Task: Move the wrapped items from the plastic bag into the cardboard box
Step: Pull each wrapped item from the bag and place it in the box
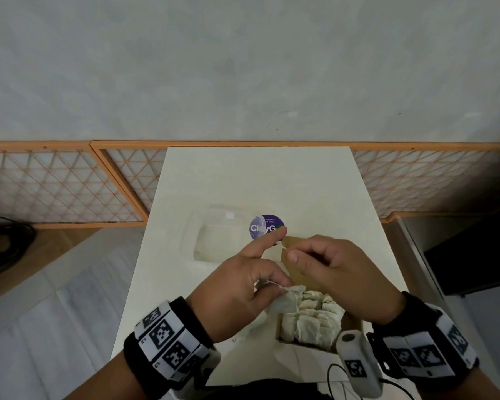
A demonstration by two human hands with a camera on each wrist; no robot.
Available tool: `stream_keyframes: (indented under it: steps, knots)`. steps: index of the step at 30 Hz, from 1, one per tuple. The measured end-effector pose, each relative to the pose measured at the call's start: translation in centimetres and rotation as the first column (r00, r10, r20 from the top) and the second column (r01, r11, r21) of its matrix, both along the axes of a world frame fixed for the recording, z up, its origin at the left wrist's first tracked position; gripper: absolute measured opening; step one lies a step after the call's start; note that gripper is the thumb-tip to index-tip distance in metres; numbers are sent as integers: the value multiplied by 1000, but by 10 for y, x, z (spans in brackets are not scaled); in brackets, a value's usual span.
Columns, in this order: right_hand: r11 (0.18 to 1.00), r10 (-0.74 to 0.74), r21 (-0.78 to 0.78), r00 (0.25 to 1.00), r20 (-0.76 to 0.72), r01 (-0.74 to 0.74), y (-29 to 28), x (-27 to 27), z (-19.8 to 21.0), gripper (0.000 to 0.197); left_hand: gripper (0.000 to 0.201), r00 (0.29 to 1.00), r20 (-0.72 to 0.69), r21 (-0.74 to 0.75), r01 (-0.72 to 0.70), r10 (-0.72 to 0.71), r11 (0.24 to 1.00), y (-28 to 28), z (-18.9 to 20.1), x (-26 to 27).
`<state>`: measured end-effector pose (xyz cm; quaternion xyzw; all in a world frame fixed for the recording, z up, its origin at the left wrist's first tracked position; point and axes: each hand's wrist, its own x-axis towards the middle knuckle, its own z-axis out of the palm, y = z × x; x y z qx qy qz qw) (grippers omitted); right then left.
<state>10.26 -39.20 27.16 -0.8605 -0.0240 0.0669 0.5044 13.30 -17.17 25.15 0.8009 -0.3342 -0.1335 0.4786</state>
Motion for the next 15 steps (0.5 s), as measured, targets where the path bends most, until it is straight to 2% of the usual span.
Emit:
stream_keyframes:
  steps: [5,9,15]
  knots:
    - [992,63,112,996,-59,-56,3,1,-1,14,14,999,46,-22,5,-4,1000,-1,4,-1]
    - [983,115,150,993,-26,-110,4,2,0,15,19,1000,-7,-26,-5,4,1000,-1,7,0]
    - [990,138,-55,986,94,-134,8,8,2,17,14,994,-28,-24,-105,104,994,7,7,5]
